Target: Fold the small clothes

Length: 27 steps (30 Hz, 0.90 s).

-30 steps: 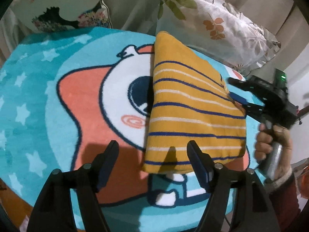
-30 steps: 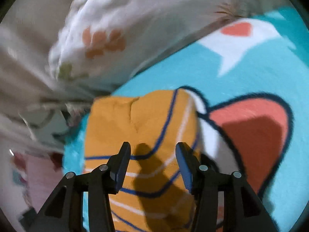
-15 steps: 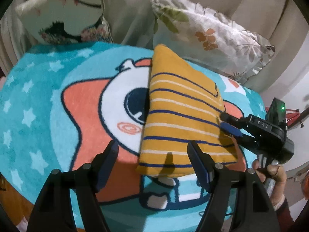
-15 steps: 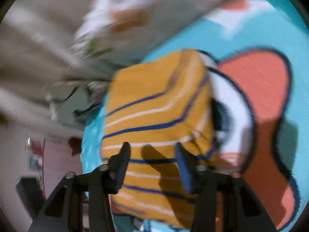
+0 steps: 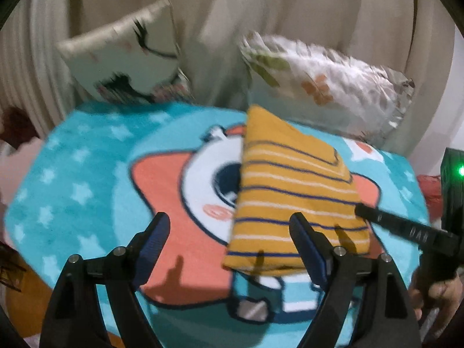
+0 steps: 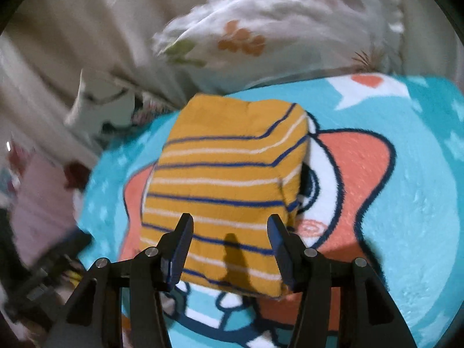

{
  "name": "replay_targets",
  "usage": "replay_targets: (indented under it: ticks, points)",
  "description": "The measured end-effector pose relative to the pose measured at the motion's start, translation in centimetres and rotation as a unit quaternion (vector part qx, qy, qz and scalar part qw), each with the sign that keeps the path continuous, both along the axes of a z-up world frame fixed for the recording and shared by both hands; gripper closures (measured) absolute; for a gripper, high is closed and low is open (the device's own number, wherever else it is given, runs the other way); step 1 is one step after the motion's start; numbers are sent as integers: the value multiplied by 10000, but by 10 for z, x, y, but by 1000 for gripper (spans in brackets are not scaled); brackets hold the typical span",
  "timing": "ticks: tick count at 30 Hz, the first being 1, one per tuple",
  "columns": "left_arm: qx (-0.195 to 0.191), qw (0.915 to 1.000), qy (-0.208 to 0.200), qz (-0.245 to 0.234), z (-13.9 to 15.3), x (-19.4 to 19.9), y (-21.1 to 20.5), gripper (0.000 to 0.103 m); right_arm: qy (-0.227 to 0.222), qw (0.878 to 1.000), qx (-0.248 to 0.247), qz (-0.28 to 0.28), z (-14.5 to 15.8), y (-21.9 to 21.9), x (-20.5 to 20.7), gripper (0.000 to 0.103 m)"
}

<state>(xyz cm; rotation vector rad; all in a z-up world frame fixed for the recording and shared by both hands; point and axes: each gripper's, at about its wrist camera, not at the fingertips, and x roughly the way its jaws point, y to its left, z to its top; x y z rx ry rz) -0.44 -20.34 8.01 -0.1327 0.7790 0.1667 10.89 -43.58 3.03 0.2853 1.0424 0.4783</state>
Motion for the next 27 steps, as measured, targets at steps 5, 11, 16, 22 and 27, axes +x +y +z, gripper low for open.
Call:
replay_targets:
  ticks: [5,11,16,22,27]
  points:
    - [315,9984,-344,307,16,-21,10,9,130,9998,-54,153,-12,13,-1,45]
    - [163,9998,67,7,21,-18,22,9,118,9999,-110,2,-14,19,-3,45]
    - [311,9992,-227,142,32,-22,31,9,195,9994,-204,-191,-13,21,-4,44]
    - [538,9959,-518,503,45,-27,50,9,239,9982,-461,-306,-5,33,-8,41]
    - [571,9922,-794,772,56,-33,69,8,159,9975,-641,-248,6,55,-15,40]
